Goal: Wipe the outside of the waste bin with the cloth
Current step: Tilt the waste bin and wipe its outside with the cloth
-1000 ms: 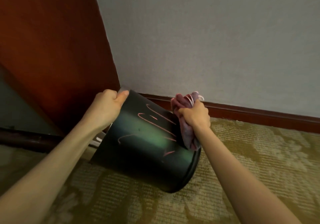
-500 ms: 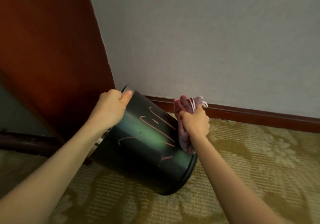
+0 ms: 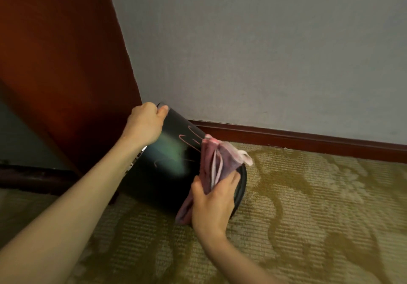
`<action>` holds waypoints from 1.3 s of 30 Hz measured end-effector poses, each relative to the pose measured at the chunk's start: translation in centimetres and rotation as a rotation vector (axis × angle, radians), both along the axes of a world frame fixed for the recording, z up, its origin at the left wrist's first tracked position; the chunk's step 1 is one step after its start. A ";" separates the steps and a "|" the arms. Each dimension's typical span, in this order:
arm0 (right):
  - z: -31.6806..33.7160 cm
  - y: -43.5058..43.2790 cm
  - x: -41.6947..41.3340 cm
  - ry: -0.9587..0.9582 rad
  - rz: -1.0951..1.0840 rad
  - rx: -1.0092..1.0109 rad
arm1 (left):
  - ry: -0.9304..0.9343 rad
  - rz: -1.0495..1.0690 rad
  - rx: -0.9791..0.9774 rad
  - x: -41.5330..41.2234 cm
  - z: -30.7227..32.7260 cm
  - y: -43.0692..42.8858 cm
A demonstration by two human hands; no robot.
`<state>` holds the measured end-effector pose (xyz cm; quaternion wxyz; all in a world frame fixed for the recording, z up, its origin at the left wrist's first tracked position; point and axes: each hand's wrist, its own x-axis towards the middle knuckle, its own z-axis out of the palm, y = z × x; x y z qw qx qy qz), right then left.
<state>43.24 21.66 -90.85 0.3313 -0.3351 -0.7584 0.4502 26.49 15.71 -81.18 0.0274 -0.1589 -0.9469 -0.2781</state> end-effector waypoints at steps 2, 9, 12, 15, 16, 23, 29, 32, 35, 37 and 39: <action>-0.1 -0.3 0.0 -0.029 0.018 0.031 | 0.029 -0.023 0.006 0.4 -0.1 -0.3; 0.4 1.8 -1.2 -0.038 0.039 0.082 | 0.029 -0.067 0.002 0.4 0.1 -0.8; 1.0 3.5 -2.3 -0.086 0.018 0.086 | 0.023 -0.102 0.006 0.6 0.3 -0.2; 2.2 6.1 -4.1 -0.137 0.003 -0.006 | 0.027 -0.125 0.010 1.2 0.3 0.3; 2.6 7.1 -4.8 -0.163 0.006 -0.046 | 0.033 -0.132 0.010 1.4 0.3 0.4; 3.6 12.5 -9.6 -0.459 0.136 -0.191 | 0.066 -0.166 0.033 2.5 -0.2 0.1; 2.9 12.9 -10.9 -0.483 0.169 -0.200 | 0.077 -0.125 0.062 2.4 -0.6 -1.2; 2.9 11.7 -10.2 -0.439 0.127 -0.125 | 0.072 -0.114 0.064 2.3 -0.8 -1.7; 3.2 9.7 -9.0 -0.352 0.101 -0.024 | 0.061 -0.096 0.062 2.1 -1.0 -1.9; 3.5 8.1 -7.9 -0.294 0.068 -0.001 | 0.066 -0.081 0.059 1.8 -1.1 -2.1; 3.8 6.6 -6.9 -0.235 0.039 0.009 | 0.059 -0.075 0.057 1.4 -1.3 -2.1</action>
